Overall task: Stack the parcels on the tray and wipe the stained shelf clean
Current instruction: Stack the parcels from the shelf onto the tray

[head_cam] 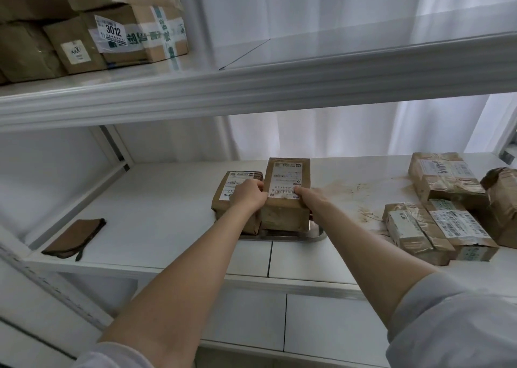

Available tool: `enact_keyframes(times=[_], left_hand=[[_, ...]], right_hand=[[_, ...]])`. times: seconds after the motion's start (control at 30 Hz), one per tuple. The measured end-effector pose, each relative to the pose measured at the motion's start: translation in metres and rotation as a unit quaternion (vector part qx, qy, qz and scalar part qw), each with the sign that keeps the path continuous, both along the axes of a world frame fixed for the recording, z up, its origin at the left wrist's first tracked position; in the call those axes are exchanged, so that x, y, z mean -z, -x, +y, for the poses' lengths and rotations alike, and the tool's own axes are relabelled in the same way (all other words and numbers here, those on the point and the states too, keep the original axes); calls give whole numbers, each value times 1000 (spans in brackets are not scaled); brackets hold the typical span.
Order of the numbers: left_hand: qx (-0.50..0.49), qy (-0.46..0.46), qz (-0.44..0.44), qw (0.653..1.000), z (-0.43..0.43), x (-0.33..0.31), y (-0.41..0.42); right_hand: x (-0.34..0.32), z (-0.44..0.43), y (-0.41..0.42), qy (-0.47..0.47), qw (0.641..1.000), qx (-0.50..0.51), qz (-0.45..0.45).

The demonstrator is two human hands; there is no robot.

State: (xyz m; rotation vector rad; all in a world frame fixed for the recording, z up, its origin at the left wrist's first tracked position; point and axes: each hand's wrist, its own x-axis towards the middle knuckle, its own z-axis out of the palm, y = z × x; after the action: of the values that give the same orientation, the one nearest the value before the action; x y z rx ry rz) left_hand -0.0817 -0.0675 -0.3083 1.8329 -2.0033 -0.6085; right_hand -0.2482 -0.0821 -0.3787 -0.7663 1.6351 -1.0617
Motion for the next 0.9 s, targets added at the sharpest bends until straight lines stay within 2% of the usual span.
enact_keyframes(times=[0.23, 0.4, 0.9], left_hand=[[-80, 24, -72, 994, -14, 12, -35], [-108, -38, -45, 992, -18, 17, -48], [-124, -42, 26, 991, -20, 15, -53]], right_hand=[[-20, 21, -29, 2, 998, 17, 58], [-19, 16, -30, 24, 993, 37, 106], [-12, 17, -26, 39, 996, 52, 66]])
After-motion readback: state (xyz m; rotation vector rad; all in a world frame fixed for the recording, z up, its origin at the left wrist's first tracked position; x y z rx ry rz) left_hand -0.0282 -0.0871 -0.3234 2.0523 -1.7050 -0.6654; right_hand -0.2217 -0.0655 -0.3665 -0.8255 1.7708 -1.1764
